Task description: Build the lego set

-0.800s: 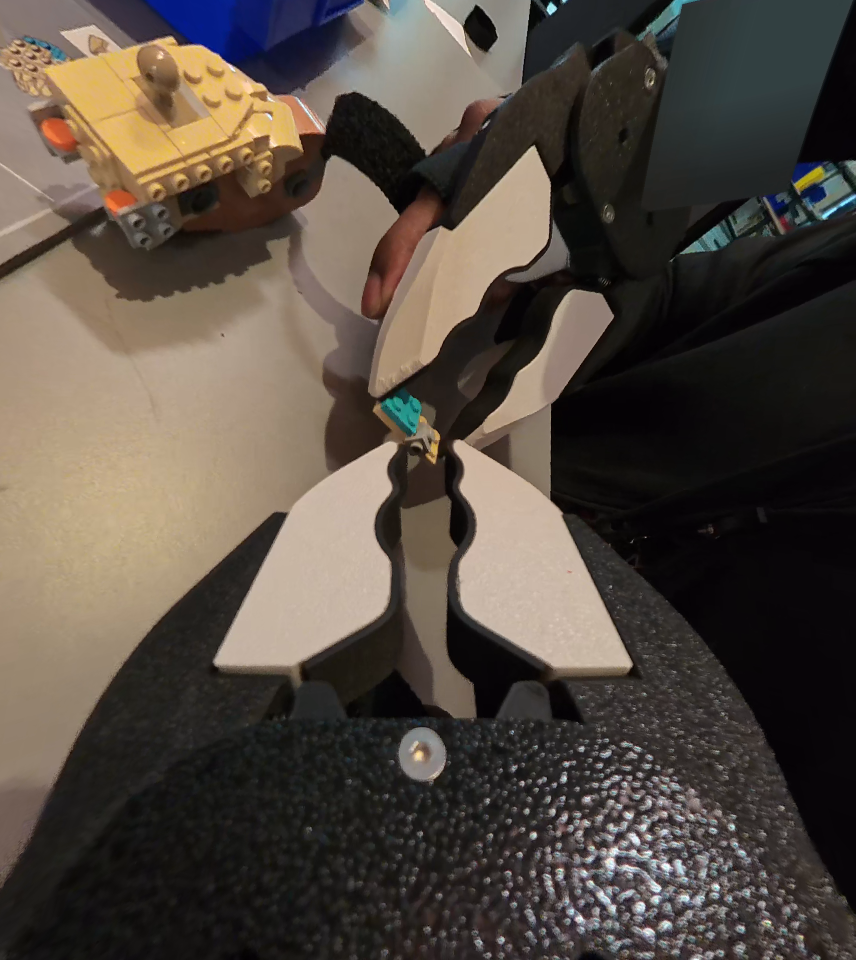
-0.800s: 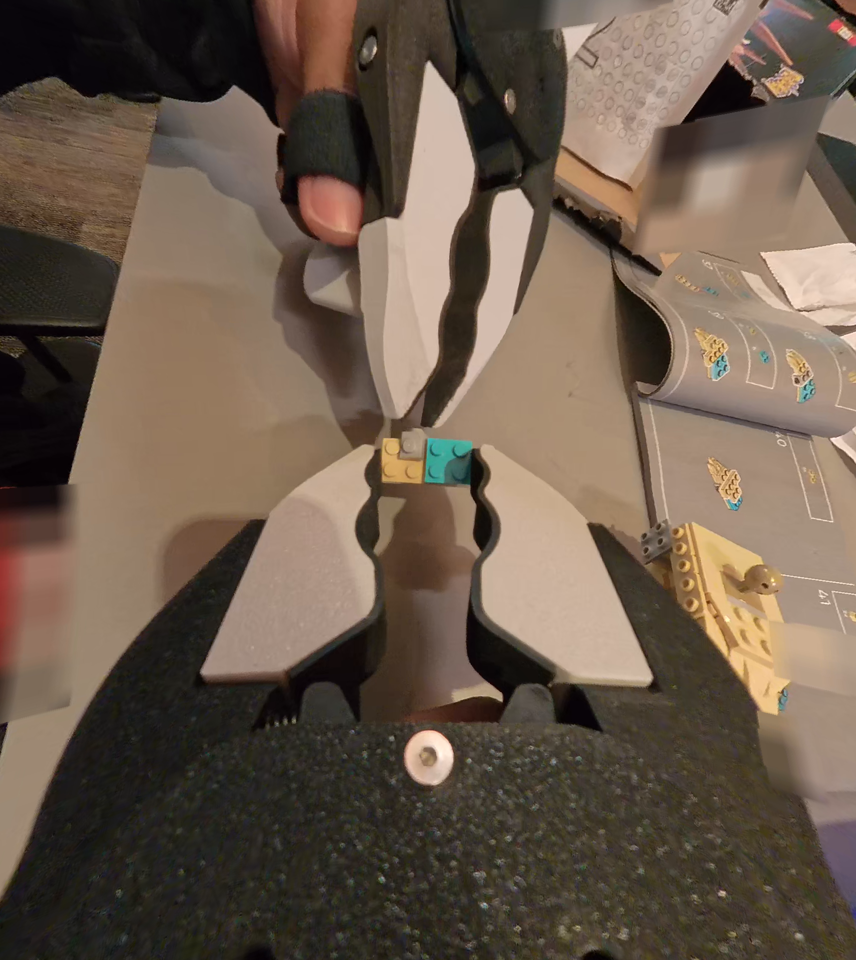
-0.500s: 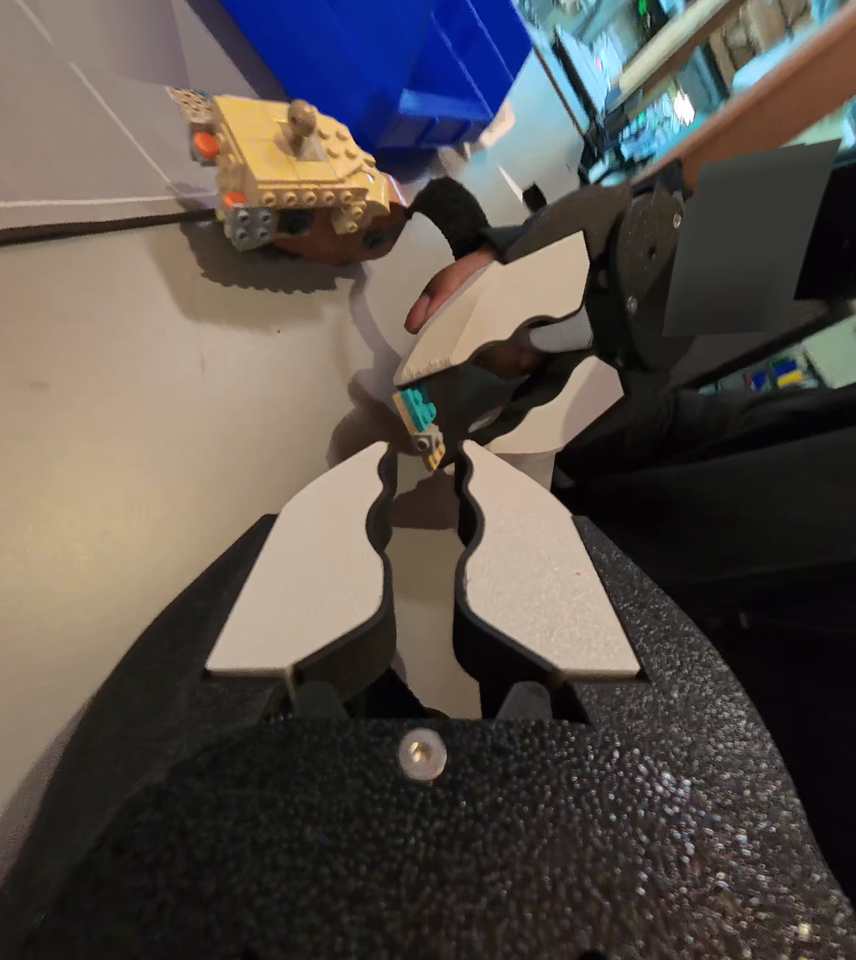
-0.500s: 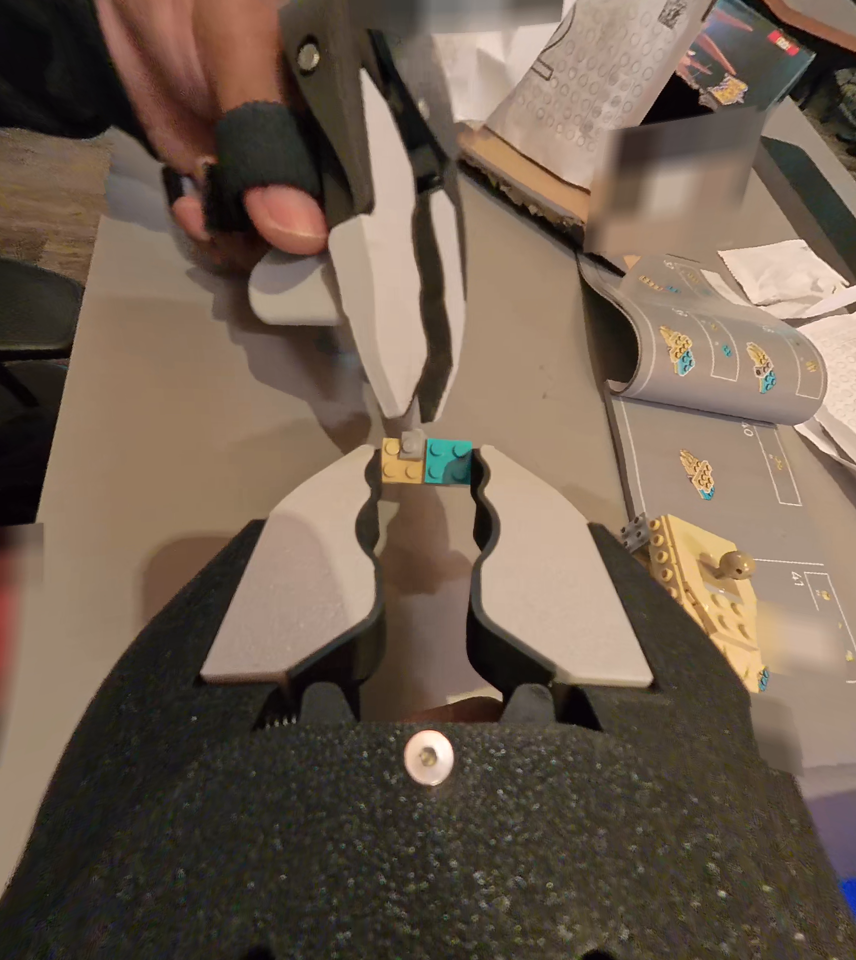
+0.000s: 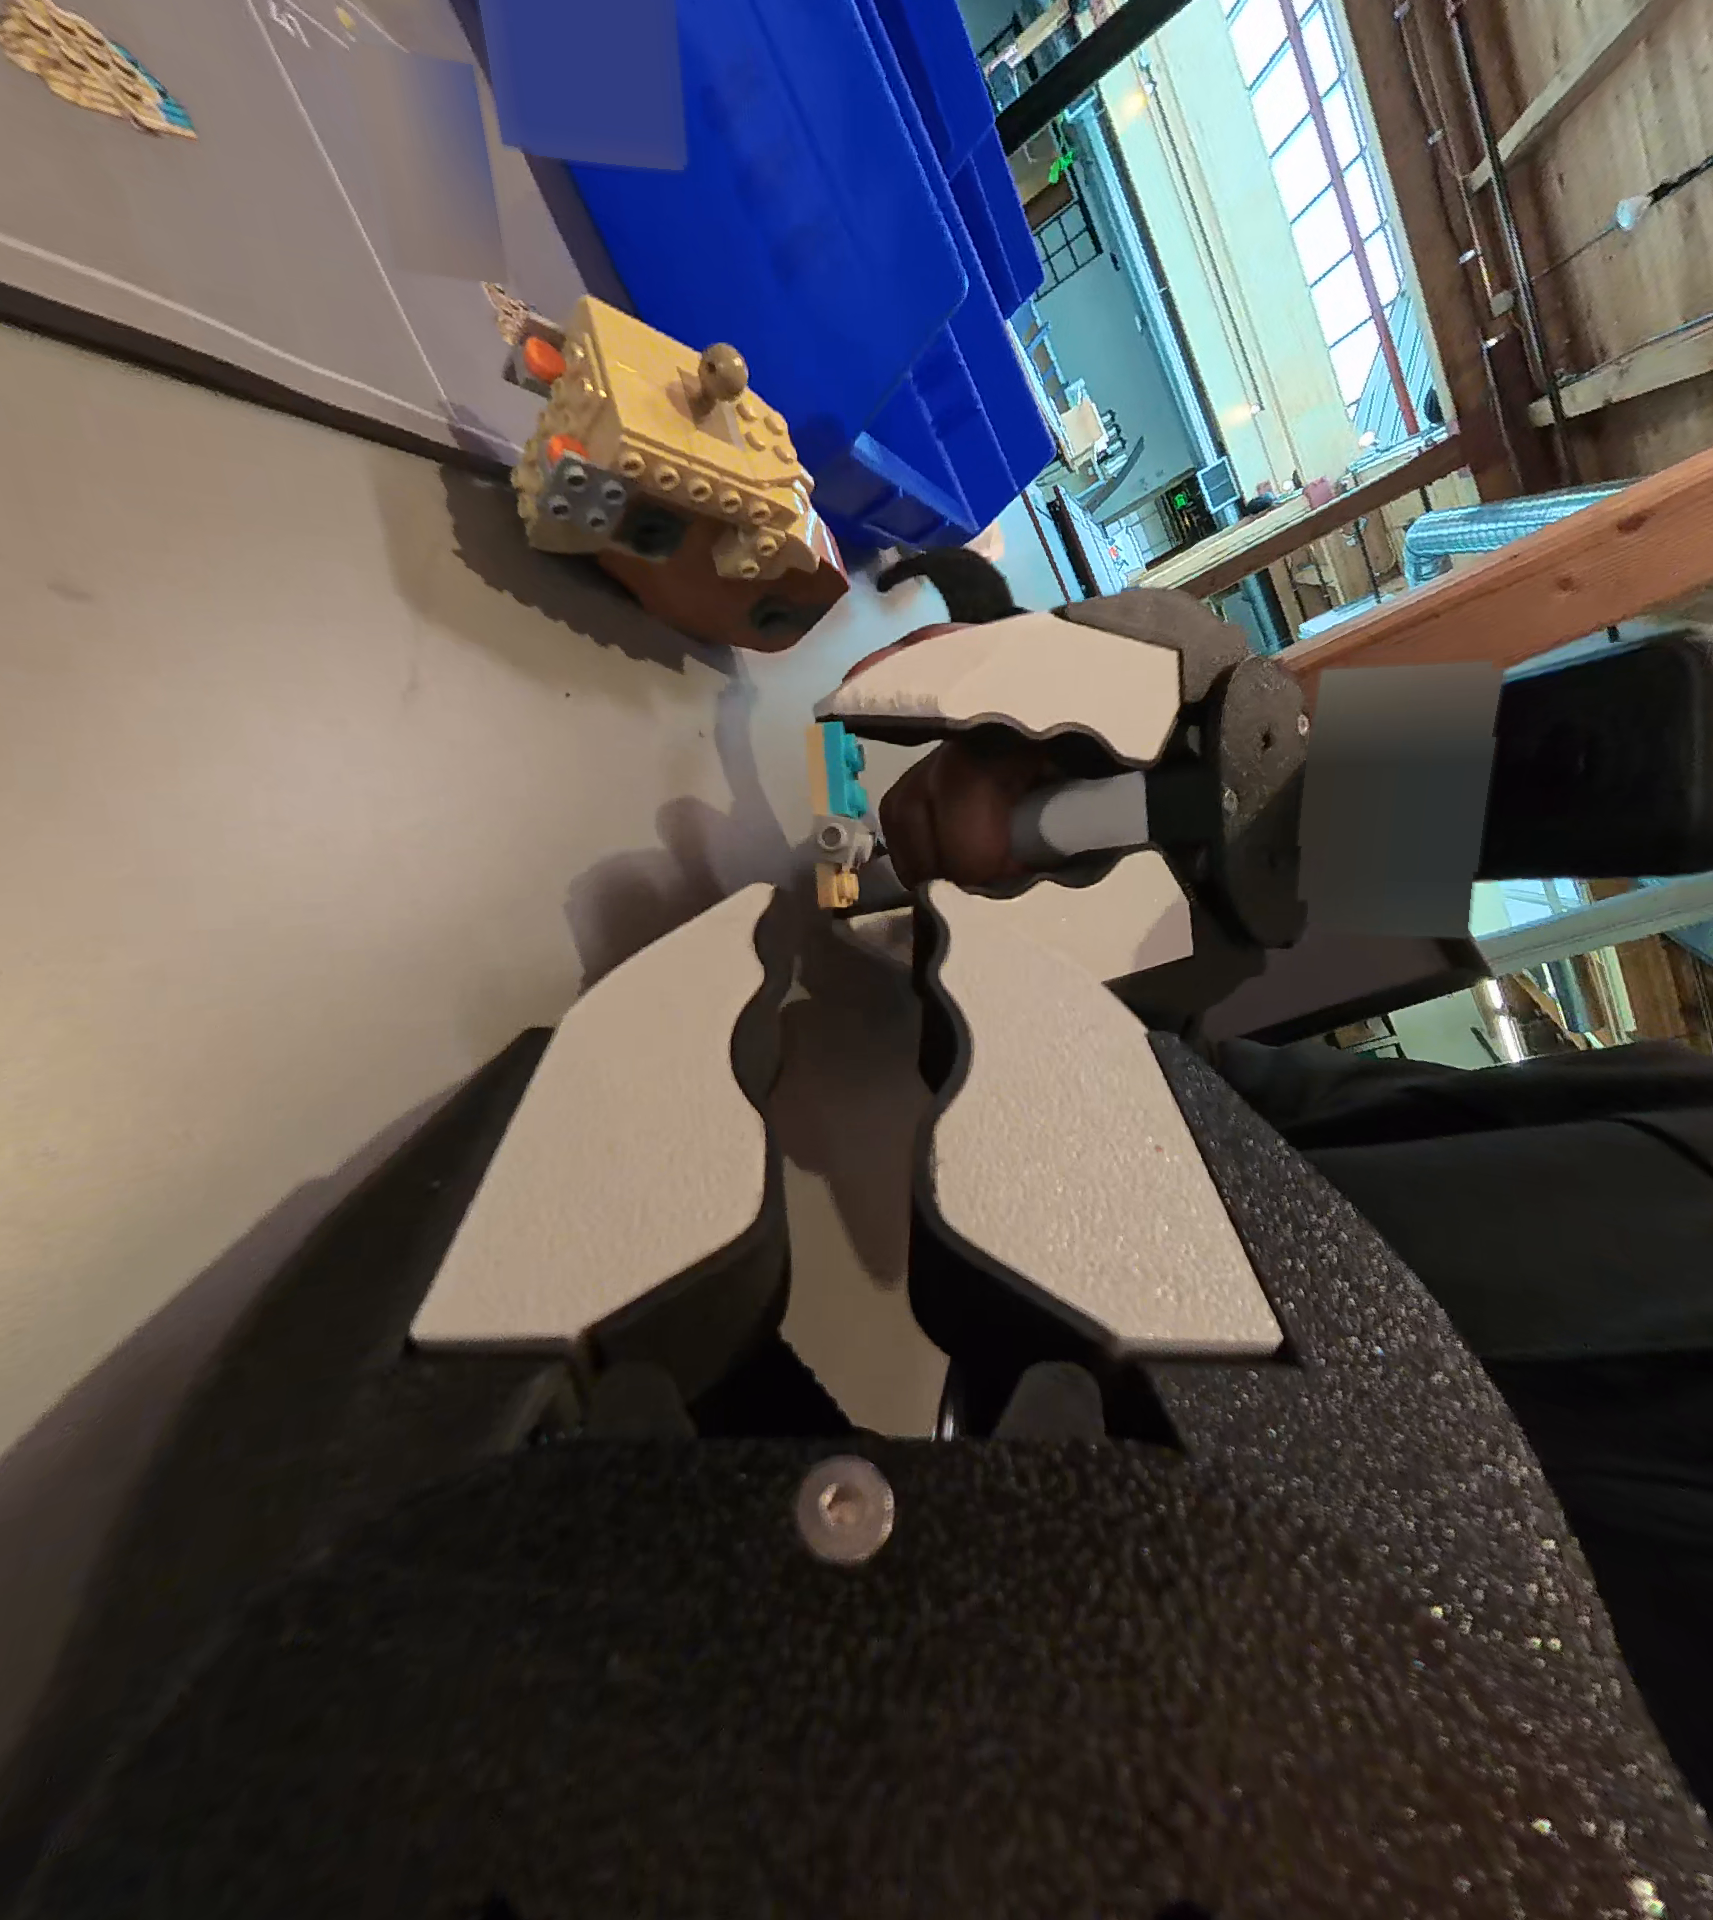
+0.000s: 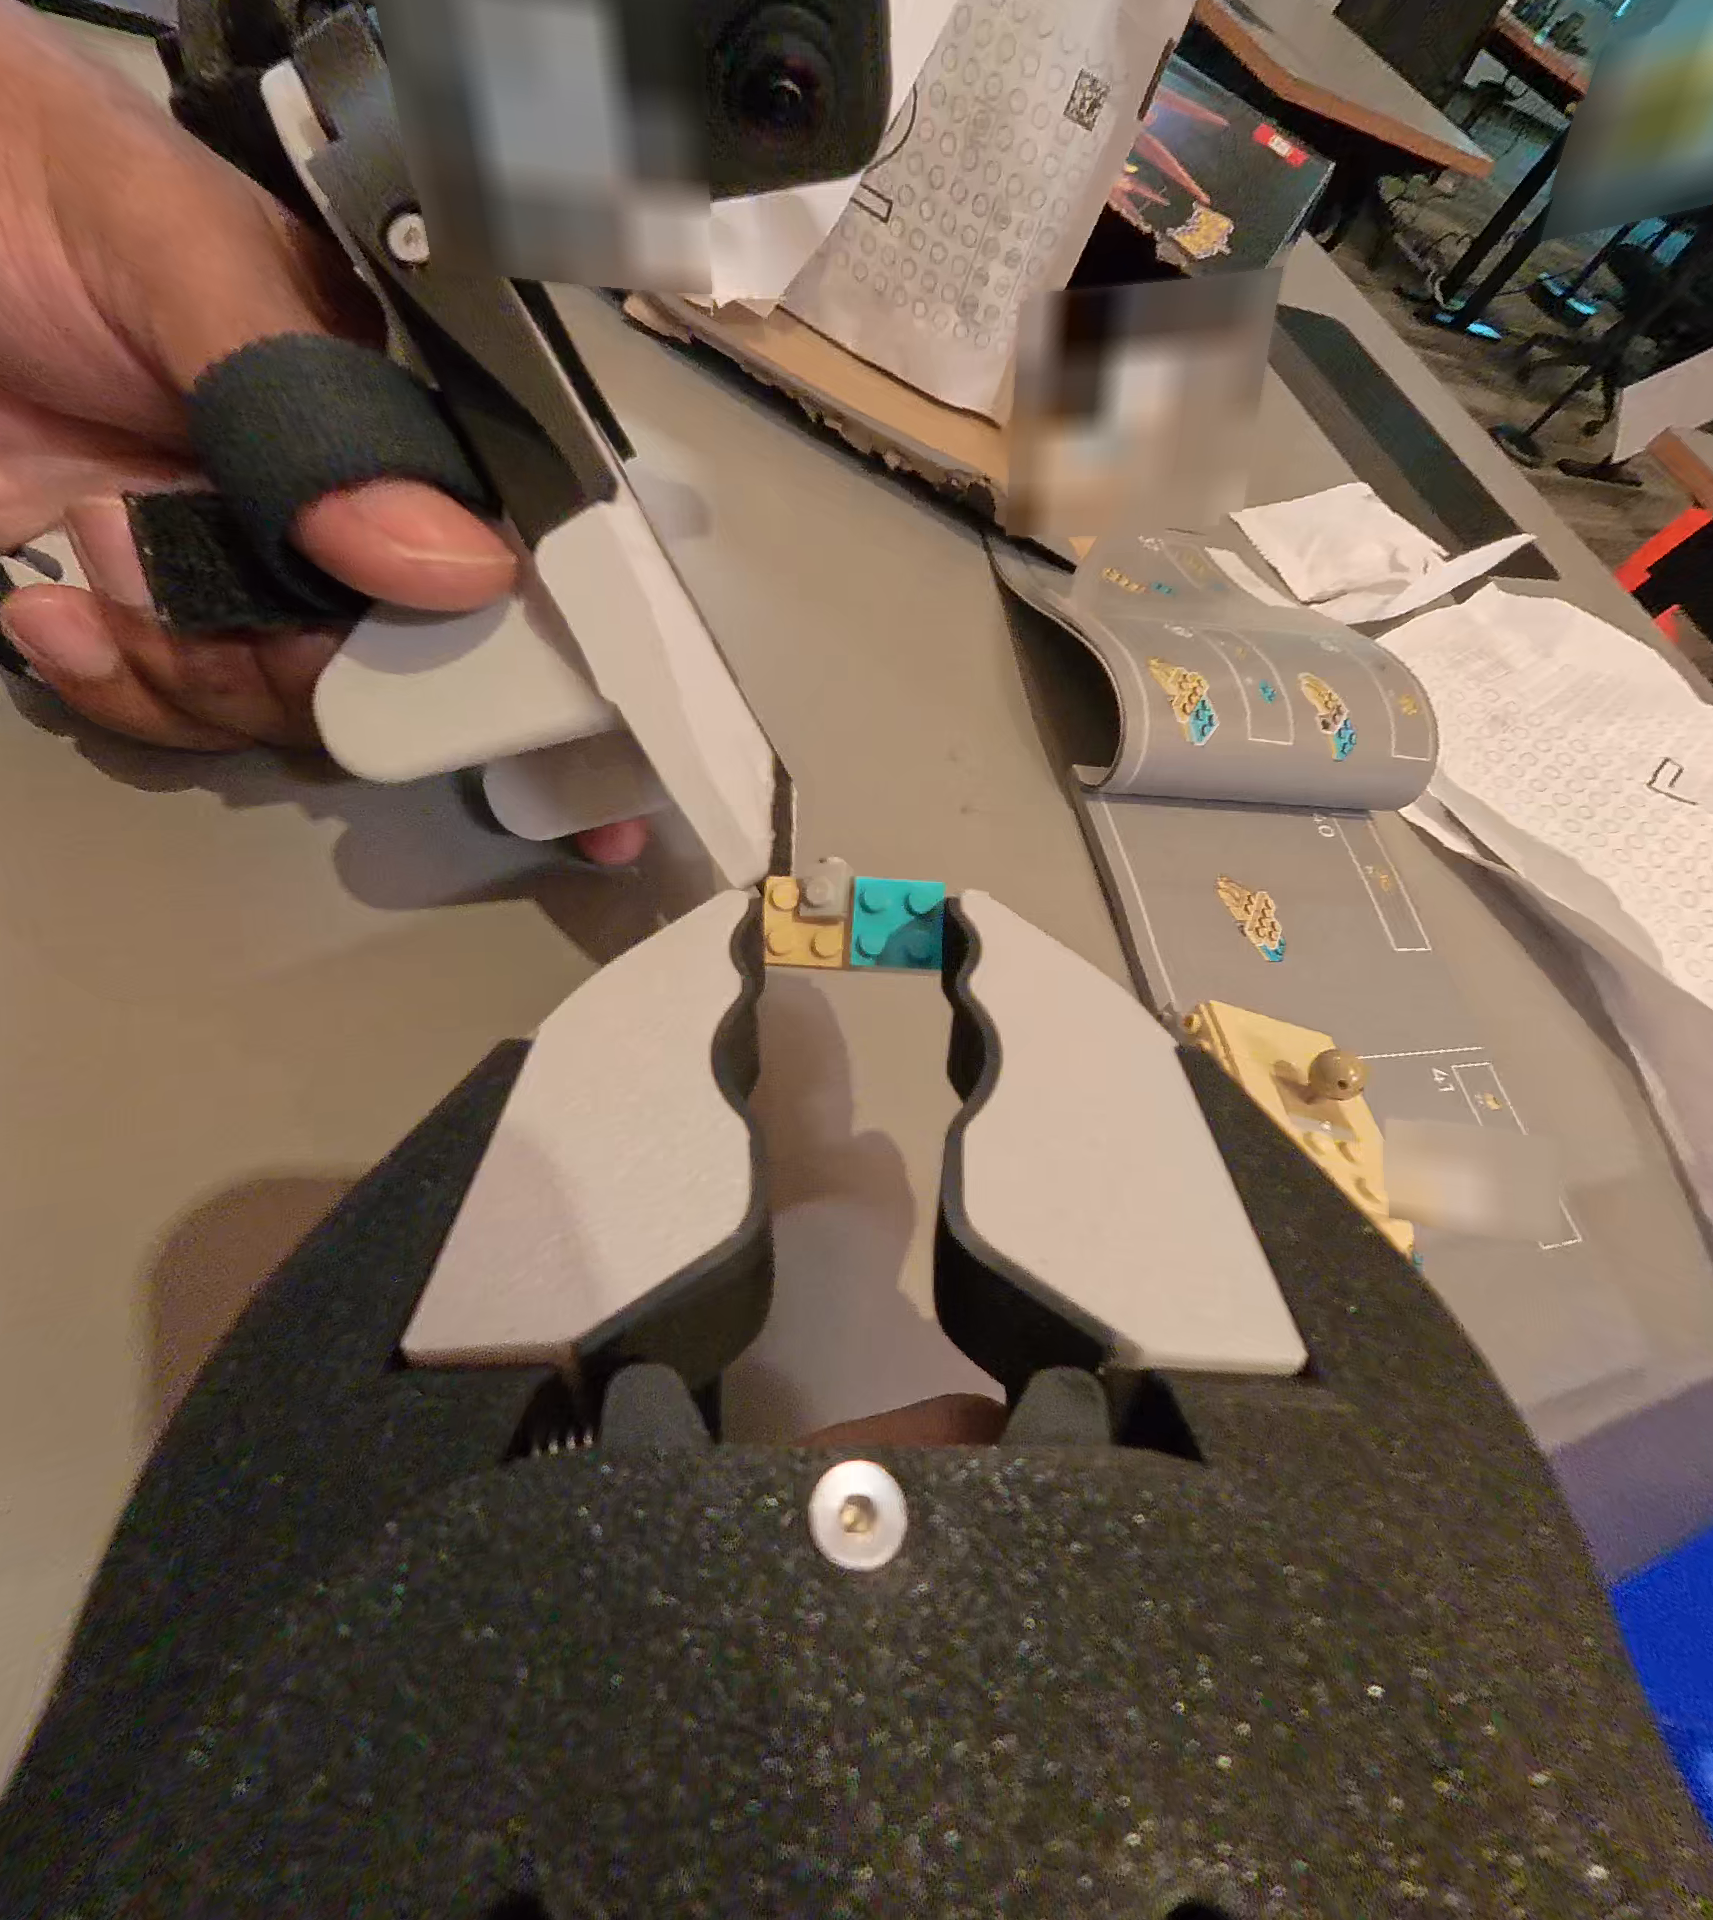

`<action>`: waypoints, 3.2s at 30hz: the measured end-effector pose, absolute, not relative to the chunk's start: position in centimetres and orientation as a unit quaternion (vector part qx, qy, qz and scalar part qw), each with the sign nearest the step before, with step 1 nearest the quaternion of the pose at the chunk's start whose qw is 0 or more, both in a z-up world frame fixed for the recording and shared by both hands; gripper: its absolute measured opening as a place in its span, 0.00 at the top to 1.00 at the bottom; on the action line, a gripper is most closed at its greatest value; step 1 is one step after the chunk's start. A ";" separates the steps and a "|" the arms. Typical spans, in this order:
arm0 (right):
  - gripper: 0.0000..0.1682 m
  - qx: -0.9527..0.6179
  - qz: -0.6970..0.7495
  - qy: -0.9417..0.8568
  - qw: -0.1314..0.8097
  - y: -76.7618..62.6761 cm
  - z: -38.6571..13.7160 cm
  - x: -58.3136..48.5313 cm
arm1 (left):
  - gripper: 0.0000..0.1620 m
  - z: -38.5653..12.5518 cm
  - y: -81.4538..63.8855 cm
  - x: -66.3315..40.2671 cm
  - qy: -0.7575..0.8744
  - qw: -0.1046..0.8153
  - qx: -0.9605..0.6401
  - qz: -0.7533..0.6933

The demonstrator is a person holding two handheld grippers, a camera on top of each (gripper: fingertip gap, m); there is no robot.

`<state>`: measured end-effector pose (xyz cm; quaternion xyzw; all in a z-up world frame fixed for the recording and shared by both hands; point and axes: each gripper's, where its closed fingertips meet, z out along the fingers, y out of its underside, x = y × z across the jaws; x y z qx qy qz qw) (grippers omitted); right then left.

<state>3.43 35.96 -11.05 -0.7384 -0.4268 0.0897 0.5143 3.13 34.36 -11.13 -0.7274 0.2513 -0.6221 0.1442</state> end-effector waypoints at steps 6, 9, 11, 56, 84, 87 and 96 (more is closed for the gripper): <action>0.81 -0.730 0.064 -0.431 0.526 36.1 -10.8 3.4 | 0.87 -11.0 34.7 3.4 0.239 0.144 -0.728 -0.627; 0.81 -0.718 0.058 -0.437 0.538 35.9 -10.4 3.0 | 0.87 -11.0 35.0 3.4 0.225 0.141 -0.727 -0.633; 0.81 -0.713 0.052 -0.439 0.544 35.9 -10.3 2.9 | 0.88 -10.8 35.0 3.4 0.222 0.139 -0.722 -0.640; 0.78 -0.659 0.166 -0.341 0.649 33.7 -4.6 3.5 | 0.95 -5.3 33.6 2.8 0.295 0.298 -0.591 -0.688; 0.94 -0.644 0.453 -0.252 0.563 31.5 -3.8 2.6 | 0.95 -4.1 30.8 2.9 0.384 0.301 -0.516 -0.704; 0.94 -0.639 0.461 -0.254 0.561 31.3 -3.8 2.6 | 0.95 -4.1 30.7 2.9 0.395 0.302 -0.516 -0.697; 0.96 -0.614 0.494 -0.266 0.556 30.3 -3.4 2.6 | 0.95 -3.8 29.8 3.0 0.423 0.309 -0.511 -0.681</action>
